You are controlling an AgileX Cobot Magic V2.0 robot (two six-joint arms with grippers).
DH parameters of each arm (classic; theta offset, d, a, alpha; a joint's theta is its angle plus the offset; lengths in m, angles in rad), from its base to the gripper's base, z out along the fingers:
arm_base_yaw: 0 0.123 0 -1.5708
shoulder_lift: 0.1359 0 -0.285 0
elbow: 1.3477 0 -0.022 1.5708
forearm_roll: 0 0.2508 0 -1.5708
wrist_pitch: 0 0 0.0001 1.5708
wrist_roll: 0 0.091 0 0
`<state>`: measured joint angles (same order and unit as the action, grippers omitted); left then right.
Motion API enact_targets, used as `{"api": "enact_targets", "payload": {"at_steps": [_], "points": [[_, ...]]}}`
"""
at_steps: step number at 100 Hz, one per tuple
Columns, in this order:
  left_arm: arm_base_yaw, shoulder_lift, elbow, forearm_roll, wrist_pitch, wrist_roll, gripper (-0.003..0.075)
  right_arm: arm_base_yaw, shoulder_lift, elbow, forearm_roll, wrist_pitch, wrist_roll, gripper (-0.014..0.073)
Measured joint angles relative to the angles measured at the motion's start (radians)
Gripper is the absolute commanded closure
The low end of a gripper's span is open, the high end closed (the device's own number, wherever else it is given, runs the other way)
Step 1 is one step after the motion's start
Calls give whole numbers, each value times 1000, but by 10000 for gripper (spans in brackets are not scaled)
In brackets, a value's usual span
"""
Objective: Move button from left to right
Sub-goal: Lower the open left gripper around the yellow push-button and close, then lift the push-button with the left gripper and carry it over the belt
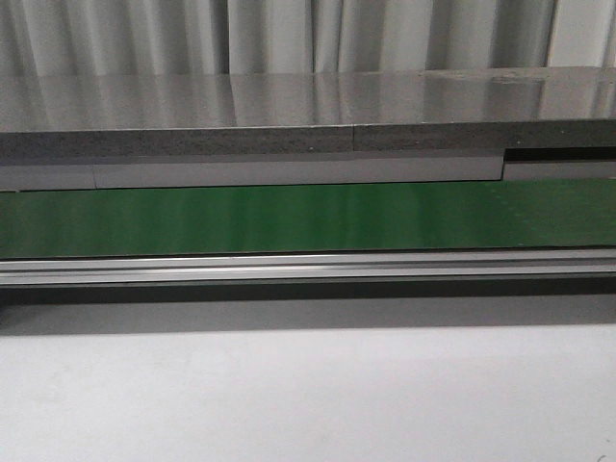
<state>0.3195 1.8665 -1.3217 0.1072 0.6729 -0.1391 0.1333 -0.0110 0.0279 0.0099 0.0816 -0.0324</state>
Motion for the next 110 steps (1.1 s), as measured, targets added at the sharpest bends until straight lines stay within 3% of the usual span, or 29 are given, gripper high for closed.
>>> {"api": "enact_targets", "payload": {"at_steps": [83,95,110], "points": [[5,154,-11,-2,-27,0,73,0,0,0,0,0,0,662],[6,165,-11,-2,-28,0,170,0,0,0,0,0,0,662],[6,171,-11,-7,-27,0,429,0,0,0,0,0,0,662]]}}
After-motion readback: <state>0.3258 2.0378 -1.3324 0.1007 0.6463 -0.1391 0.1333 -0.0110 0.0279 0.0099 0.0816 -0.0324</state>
